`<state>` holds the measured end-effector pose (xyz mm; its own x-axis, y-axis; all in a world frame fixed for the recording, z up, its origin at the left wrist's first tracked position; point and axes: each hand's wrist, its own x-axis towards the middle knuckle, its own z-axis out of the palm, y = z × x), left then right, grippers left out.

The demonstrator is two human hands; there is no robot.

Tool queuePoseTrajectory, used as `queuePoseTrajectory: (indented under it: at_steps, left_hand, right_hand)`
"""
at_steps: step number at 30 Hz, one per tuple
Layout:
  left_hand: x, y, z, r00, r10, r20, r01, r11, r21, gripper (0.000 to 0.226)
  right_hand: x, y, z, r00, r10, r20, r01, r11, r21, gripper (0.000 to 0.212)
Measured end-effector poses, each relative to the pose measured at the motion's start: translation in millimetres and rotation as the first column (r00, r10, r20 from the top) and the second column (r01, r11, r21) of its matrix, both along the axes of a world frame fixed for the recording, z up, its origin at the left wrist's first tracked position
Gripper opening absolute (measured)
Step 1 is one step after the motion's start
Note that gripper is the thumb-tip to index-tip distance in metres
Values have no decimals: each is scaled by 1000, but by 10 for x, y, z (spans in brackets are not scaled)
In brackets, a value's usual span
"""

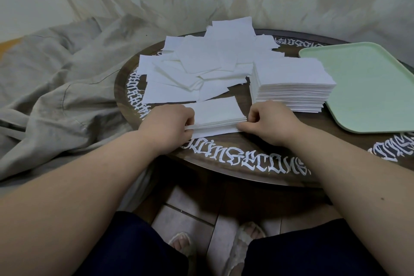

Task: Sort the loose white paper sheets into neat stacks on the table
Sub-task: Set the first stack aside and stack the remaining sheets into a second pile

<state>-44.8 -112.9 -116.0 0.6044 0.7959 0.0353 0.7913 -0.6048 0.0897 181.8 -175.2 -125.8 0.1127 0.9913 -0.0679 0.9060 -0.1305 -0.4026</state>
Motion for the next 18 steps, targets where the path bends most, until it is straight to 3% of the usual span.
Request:
queuePoseTrajectory:
  at_steps: [11, 13, 18]
  left_hand:
    - [-31, -11, 5, 997, -67, -33, 67, 998, 4, 7]
    - [-35, -6, -7, 997, -79, -25, 78, 997, -17, 3]
    - [-74, -5, -6, 997, -77, 10, 77, 993, -86, 23]
  right_hand:
    - [-20, 3, -12, 999, -1, 35, 2, 1000, -19, 30]
    - [-16, -10, -20, 1000, 6, 20, -6, 999, 36, 29]
    - [-52, -25, 15, 982, 168, 93, -182, 967, 178, 14]
